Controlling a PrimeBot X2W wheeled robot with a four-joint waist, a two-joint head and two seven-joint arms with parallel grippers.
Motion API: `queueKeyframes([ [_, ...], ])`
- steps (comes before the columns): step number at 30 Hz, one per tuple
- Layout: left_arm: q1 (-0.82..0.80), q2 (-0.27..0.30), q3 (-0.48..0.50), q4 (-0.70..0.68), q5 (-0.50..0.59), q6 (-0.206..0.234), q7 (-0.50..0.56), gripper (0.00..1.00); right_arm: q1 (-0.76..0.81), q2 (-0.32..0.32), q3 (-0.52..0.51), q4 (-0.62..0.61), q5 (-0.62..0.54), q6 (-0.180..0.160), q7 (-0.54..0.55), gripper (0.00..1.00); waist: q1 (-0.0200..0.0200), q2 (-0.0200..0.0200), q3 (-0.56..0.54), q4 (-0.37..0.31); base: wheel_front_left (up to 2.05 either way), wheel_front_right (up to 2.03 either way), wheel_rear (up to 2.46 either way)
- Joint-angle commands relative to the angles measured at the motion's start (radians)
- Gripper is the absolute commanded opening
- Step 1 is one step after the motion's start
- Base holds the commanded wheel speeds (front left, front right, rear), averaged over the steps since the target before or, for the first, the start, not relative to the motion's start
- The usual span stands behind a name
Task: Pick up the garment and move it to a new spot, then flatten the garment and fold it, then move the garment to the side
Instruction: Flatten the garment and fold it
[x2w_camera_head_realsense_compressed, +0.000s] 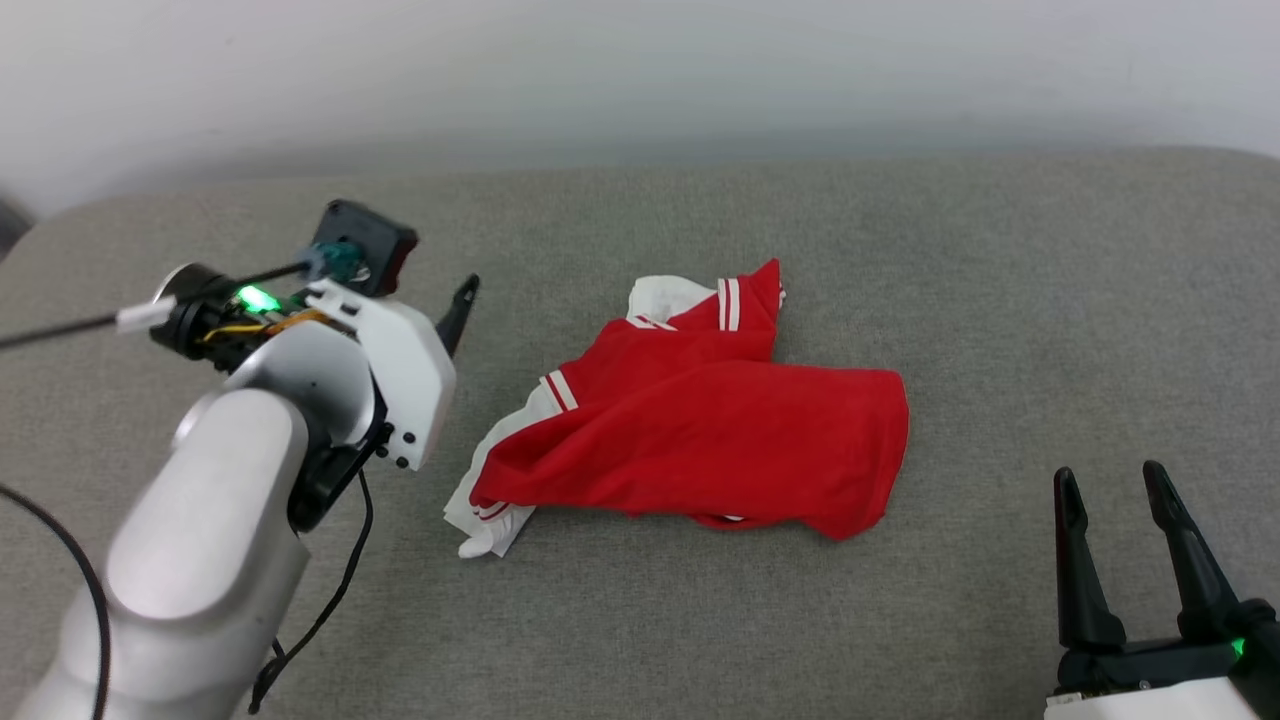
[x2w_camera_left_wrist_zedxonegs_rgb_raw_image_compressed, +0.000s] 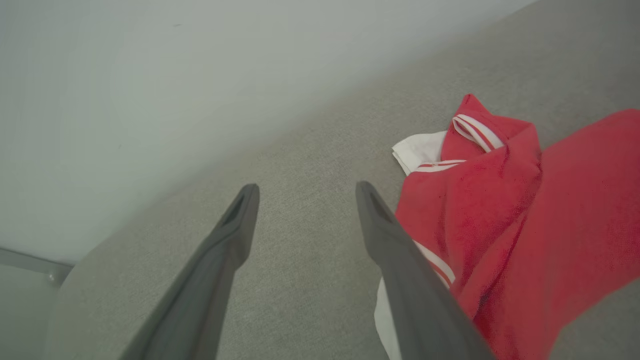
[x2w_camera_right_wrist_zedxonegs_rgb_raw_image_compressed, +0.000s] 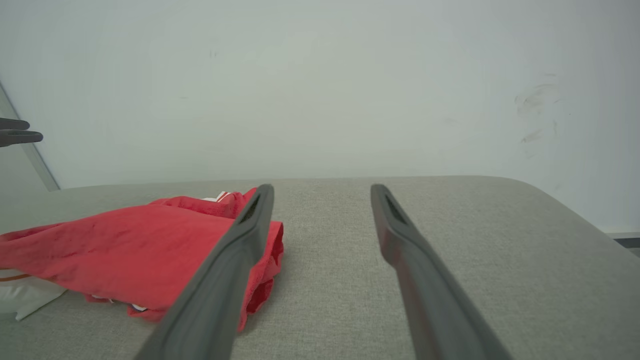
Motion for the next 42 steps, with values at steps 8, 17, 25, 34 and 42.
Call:
queueKeyframes([
  [8, -0.176, 0.191, -0.354, -0.093, -0.323, 0.002, 0.34, 1.0, -0.065, 0.002, 0.011, -0.005, 0.004, -0.001, -0.002, 1.0, -0.0001, -0.0001, 0.101, -0.032, 0.0, 0.0, 0.0],
  [17, -0.297, 0.313, -0.643, -0.115, -0.496, 0.001, 0.498, 1.0, -0.113, 0.002, 0.024, -0.007, 0.005, -0.001, -0.002, 1.0, -0.0001, -0.0001, 0.18, -0.073, 0.0, 0.0, 0.0],
  [25, -0.329, 0.328, -0.871, -0.04, -0.539, 0.001, 0.502, 1.0, -0.144, 0.002, 0.027, -0.013, 0.007, -0.001, -0.002, 1.0, -0.0001, -0.0001, 0.238, -0.105, 0.0, 0.0, 0.0],
  [34, -0.369, 0.328, -0.912, -0.053, -0.513, 0.003, 0.445, 0.0, -0.13, 0.002, 0.028, -0.003, 0.009, -0.001, -0.002, 1.0, -0.0001, -0.0001, 0.219, -0.1, 0.0, 0.0, 0.0],
  [42, -0.395, 0.393, -0.877, -0.092, -0.548, 0.003, 0.25, 0.0, -0.092, 0.002, 0.023, 0.003, 0.0, -0.001, -0.002, 1.0, -0.0001, -0.0001, 0.137, -0.052, 0.0, 0.0, 0.0],
])
